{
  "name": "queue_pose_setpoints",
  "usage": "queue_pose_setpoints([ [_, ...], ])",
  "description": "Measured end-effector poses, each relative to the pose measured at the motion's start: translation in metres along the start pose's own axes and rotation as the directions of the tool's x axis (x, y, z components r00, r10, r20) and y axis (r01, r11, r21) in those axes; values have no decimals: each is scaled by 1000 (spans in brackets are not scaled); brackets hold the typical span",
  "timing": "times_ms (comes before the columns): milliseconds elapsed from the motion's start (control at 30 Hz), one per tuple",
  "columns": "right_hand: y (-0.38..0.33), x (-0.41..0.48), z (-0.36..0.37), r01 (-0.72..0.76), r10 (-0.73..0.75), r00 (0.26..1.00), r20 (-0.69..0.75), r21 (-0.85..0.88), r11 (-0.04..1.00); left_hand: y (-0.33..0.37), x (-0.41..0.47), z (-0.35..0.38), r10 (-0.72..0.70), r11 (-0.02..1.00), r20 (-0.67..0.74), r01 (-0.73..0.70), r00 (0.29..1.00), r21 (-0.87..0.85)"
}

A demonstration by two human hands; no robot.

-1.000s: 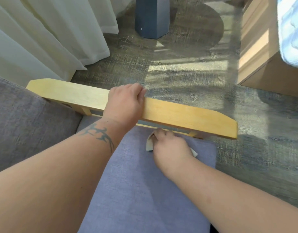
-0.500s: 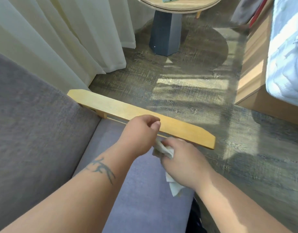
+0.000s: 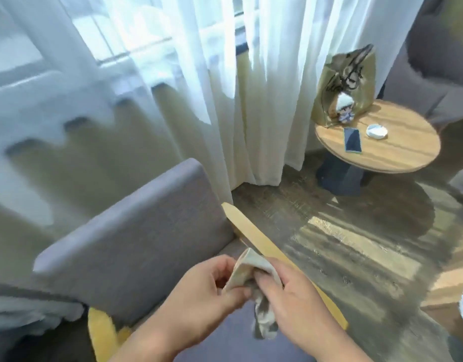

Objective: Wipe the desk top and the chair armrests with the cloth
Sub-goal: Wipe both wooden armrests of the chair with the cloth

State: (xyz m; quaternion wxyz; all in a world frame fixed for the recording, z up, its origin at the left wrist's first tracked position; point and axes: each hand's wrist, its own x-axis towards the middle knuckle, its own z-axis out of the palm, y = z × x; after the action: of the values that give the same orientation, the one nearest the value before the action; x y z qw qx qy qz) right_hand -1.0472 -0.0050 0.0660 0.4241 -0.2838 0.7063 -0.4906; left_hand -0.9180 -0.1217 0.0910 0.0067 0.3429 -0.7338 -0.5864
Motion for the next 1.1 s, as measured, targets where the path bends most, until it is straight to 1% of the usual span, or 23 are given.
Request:
queue_pose_setpoints([
  [67,-40,-15,11,66,-49,985,165,-100,993,10,-42,-18,-2,997,-215,19,977,76],
  [100,-59,-23,20,103,-55,962,268,-168,980,14,-64,-29,0,996,-322,30,947,88],
  [133,-78,-30,31,172,-71,929,363,-253,952,17,-87,-41,3,996,-424,35,906,84],
  [167,-97,-37,44,249,-85,903,421,-352,902,19,-111,-53,-3,996,-512,49,859,78],
  [233,-129,-50,74,388,-164,886,434,-499,775,22,-160,-75,-10,996,-651,69,759,65],
  [267,-145,-57,90,433,-224,881,416,-520,736,20,-185,-87,-3,996,-699,64,715,61],
  [333,-176,-75,127,505,-318,853,413,-504,700,13,-233,-108,9,996,-761,61,649,64],
  [367,-192,-86,147,532,-338,836,432,-489,692,8,-257,-118,7,996,-784,69,621,64],
  [433,-218,-108,187,553,-322,816,481,-483,679,-3,-305,-133,-5,995,-816,80,577,51],
  [500,-236,-131,226,591,-340,789,513,-478,650,-13,-353,-145,-17,999,-834,33,552,1],
  [533,-241,-143,246,599,-346,781,520,-463,654,-20,-376,-150,-20,1000,-852,7,523,-20],
  [600,-247,-168,286,566,-309,787,534,-424,707,-38,-421,-159,-19,1000,-910,23,415,-11],
  [633,-247,-181,306,526,-269,797,540,-402,750,-47,-442,-162,-12,999,-935,36,355,0],
  [667,-245,-193,326,469,-218,811,543,-382,796,-56,-463,-164,3,999,-950,42,312,17],
  [733,-233,-217,368,339,-110,819,563,-320,885,-72,-500,-166,38,997,-965,49,261,52],
  [800,-223,-246,411,191,-23,799,601,-218,957,-89,-530,-166,45,994,-972,84,232,66],
  [867,-218,-274,447,35,63,749,660,-134,990,-112,-555,-166,70,984,-978,150,199,101],
  [933,-214,-298,479,-55,124,690,713,-120,991,-130,-580,-167,80,971,-986,213,147,111],
  [967,-212,-309,494,-81,149,659,737,-127,989,-140,-593,-167,94,966,-989,229,114,118],
  [1033,-208,-326,524,-90,185,574,797,-163,982,-157,-618,-167,82,968,-993,231,86,100],
  [1067,-206,-333,537,-87,203,525,827,-185,979,-164,-629,-167,75,968,-995,235,70,90],
  [1100,-206,-339,548,-96,226,456,861,-205,974,-172,-638,-165,85,966,-994,241,63,98],
])
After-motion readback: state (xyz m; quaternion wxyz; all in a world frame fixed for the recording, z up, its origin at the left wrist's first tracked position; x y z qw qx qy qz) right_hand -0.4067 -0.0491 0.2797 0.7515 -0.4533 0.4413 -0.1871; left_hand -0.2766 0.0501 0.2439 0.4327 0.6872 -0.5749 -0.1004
